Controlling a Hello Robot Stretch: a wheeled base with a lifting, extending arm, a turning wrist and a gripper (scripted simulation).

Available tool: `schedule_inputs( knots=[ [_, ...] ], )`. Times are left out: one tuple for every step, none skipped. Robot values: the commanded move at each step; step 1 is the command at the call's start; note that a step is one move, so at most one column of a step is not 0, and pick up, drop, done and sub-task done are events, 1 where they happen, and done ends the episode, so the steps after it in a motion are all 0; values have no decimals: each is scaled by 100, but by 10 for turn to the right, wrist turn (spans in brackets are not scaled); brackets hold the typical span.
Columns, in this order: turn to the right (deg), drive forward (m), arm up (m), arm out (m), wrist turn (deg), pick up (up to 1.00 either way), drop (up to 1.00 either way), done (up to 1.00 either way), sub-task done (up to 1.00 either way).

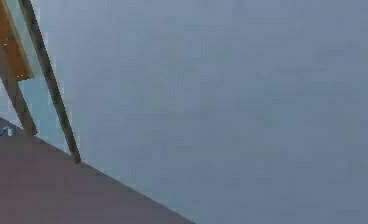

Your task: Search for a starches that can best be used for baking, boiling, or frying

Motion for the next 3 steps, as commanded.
schedule_inputs(
  knots=[
    [-450, 0, 0, 0, 0, 0, 0, 0, 0],
    [0, 65, 0, 0, 0, 0, 0, 0, 0],
    [0, 100, 0, 0, 0, 0, 0, 0, 0]
  ],
)
